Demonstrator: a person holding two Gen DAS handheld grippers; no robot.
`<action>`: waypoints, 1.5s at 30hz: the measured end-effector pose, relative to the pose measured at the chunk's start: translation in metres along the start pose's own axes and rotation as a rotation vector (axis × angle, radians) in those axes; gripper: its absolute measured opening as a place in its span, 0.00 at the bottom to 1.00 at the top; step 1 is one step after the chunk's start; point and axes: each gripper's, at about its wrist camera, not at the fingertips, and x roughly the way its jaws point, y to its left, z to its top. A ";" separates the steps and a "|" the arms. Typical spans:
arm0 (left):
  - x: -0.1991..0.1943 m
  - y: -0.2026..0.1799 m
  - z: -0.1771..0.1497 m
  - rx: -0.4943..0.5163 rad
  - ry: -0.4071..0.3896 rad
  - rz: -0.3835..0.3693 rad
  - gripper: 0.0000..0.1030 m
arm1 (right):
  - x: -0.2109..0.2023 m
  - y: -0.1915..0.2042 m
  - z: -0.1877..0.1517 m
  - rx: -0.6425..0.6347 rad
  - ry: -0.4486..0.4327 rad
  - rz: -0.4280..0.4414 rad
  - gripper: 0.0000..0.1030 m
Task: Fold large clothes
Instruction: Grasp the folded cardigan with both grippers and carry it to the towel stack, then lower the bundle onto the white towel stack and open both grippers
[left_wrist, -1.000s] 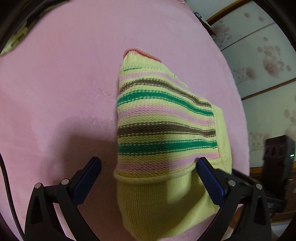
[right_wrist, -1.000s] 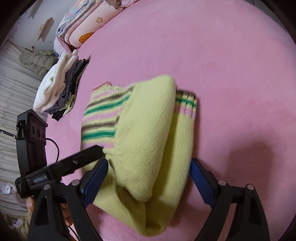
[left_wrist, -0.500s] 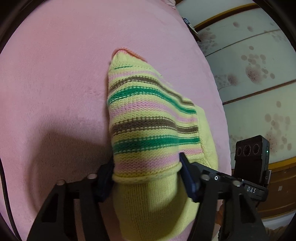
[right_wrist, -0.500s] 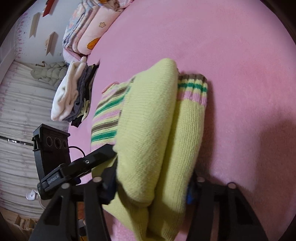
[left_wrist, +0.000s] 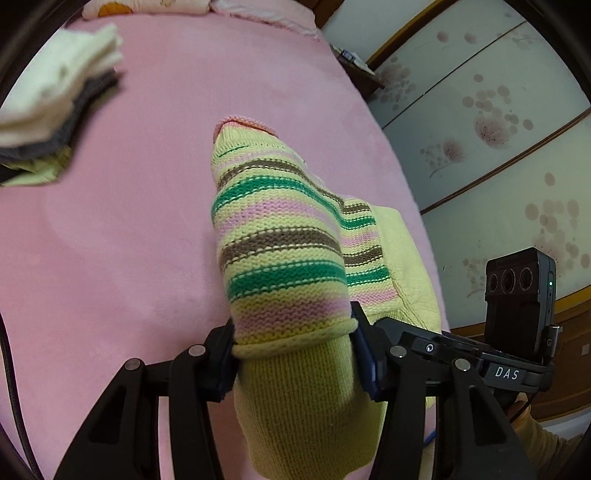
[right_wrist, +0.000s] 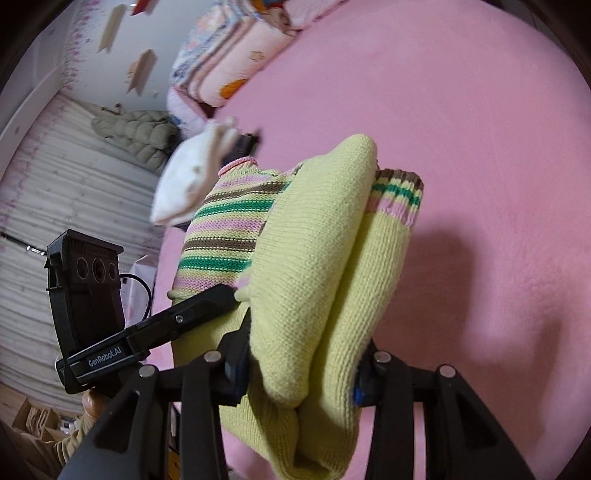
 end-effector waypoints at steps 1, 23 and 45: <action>-0.015 -0.003 0.001 0.003 -0.010 0.005 0.49 | -0.005 0.011 0.000 -0.011 -0.002 0.004 0.39; -0.237 0.228 0.149 0.130 -0.172 0.062 0.50 | 0.154 0.286 0.084 -0.109 -0.089 0.100 0.39; -0.117 0.407 0.323 0.156 -0.194 0.191 0.63 | 0.386 0.292 0.242 -0.050 -0.149 -0.044 0.63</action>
